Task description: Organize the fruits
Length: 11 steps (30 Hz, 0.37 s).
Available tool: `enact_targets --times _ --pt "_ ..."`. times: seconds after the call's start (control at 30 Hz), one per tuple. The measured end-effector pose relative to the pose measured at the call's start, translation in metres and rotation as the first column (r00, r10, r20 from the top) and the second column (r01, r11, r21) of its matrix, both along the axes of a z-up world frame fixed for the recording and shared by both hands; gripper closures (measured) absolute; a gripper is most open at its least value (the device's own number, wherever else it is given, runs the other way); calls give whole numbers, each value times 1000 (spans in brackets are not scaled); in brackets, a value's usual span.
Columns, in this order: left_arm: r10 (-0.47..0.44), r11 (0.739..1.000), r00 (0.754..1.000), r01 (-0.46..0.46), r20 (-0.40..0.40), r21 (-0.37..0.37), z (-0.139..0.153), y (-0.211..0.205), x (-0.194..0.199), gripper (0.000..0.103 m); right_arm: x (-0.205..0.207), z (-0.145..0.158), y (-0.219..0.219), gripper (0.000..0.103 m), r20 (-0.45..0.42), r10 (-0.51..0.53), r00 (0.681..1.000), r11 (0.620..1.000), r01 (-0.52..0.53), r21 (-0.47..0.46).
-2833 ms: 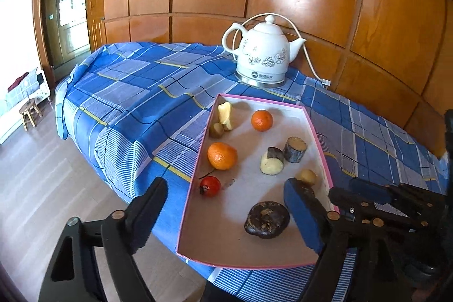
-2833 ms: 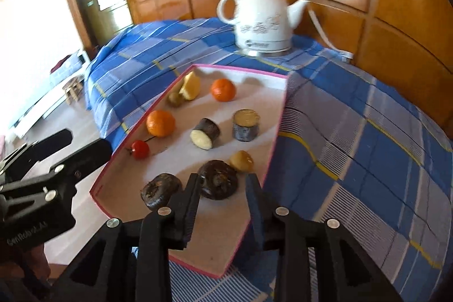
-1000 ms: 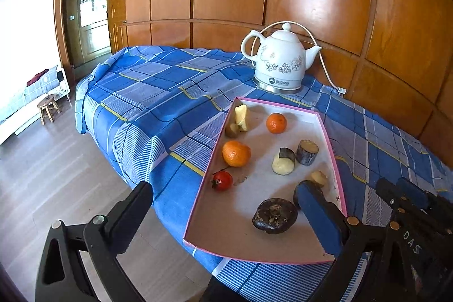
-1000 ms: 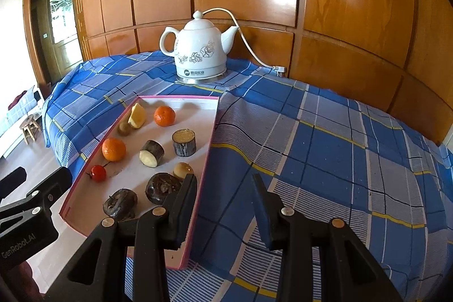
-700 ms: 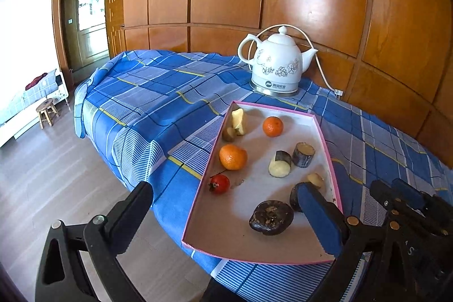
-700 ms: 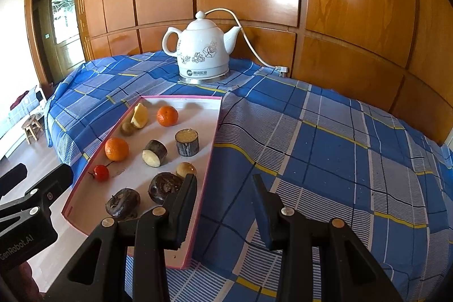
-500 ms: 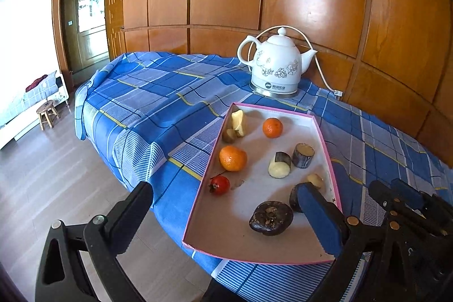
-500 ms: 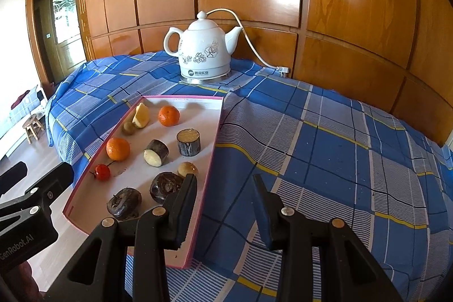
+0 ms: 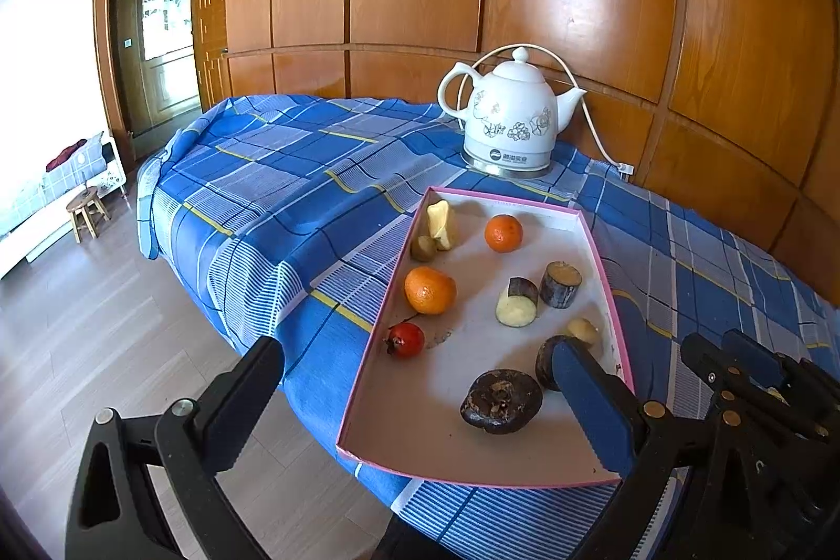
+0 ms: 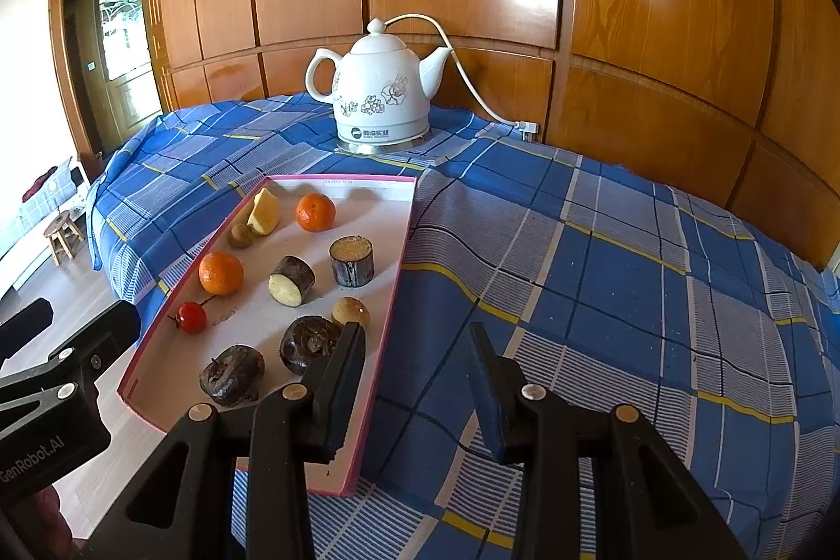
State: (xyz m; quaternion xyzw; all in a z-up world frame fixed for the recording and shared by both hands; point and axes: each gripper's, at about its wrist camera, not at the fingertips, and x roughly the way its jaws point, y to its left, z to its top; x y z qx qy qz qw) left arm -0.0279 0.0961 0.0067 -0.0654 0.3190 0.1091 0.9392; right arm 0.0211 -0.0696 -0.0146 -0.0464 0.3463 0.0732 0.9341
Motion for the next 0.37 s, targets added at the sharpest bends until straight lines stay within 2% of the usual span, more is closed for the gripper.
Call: enact_targets --times 0.37 --pt "-14 1000 1000 14 5 2 -2 0 -1 1 2 -3 -1 64 -12 20 1000 1000 -20 2"
